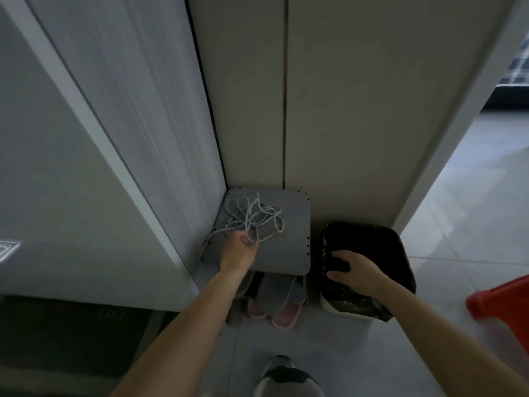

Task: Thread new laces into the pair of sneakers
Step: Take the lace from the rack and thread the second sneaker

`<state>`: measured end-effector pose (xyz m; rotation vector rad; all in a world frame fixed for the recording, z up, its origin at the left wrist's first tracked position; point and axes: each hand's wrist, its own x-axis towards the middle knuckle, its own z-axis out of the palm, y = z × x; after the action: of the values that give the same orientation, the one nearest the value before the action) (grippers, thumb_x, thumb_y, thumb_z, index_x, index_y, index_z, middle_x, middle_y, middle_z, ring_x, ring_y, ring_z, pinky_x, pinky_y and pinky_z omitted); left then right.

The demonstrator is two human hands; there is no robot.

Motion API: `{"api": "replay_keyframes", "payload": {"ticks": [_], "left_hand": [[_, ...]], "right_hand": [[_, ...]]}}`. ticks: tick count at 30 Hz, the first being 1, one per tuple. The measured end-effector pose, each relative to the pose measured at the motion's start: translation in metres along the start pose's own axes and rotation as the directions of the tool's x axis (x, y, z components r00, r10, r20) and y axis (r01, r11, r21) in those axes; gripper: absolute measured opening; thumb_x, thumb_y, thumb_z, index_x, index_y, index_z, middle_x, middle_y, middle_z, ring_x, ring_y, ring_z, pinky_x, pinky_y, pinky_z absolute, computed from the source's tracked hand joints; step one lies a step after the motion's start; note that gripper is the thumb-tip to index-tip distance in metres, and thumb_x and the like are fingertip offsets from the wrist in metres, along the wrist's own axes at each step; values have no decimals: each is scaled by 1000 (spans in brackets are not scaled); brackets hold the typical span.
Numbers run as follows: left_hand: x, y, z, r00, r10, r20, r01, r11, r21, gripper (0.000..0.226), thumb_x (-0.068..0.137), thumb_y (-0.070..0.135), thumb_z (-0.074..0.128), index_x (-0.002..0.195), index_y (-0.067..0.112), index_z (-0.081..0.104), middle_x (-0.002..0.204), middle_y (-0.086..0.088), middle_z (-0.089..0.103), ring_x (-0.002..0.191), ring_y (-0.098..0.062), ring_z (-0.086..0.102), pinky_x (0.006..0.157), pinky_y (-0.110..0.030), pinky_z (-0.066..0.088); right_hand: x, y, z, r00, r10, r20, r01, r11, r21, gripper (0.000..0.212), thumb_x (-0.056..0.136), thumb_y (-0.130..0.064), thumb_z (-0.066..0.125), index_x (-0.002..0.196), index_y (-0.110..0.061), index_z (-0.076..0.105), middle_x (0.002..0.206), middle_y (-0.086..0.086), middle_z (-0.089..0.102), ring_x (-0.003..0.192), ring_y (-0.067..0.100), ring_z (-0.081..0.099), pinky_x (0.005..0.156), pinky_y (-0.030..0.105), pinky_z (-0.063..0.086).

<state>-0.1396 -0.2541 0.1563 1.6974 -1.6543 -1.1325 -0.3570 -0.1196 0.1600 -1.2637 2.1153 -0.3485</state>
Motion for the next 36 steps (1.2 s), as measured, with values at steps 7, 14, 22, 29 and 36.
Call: {"api": "replay_keyframes", "payload": {"ticks": [7,14,22,29,36], "left_hand": [[31,11,4,998,17,54,-20,998,57,82,68,44,80,131,2,46,132,-9,52,121,-26,50,102,-36,42],[34,48,-27,986,163,33,-161,986,-53,20,94,13,56,75,10,61,66,-6,62,47,-5,57,60,-28,51],[10,121,-105,865,492,96,-502,845,188,19,90,29,62,88,12,69,83,-9,67,80,-24,61,76,-34,49],[-34,160,-155,732,669,127,-650,629,427,23,93,32,57,95,12,69,88,-1,67,80,-15,59,70,-25,40],[-77,168,-209,746,658,-101,-627,746,225,19,93,22,55,86,8,66,81,-8,70,71,-19,69,69,-32,56]], "right_hand": [[0,-41,25,993,-114,-16,114,993,34,51,88,-35,63,134,-20,48,133,1,54,118,20,52,94,28,42],[-3,-76,13,976,-176,-132,194,971,138,44,89,-29,63,130,-18,51,124,4,56,106,18,54,84,24,41],[4,-164,-21,883,-224,-412,359,889,285,62,88,-22,63,141,-30,34,67,-5,54,59,8,53,46,12,36],[-8,-233,-69,834,-348,-427,424,901,93,10,87,-24,60,81,-18,66,82,8,70,73,22,64,69,38,56],[-28,-203,-71,865,-307,-397,346,938,28,12,89,-26,59,93,-18,68,86,4,67,83,23,65,75,40,56]]}}
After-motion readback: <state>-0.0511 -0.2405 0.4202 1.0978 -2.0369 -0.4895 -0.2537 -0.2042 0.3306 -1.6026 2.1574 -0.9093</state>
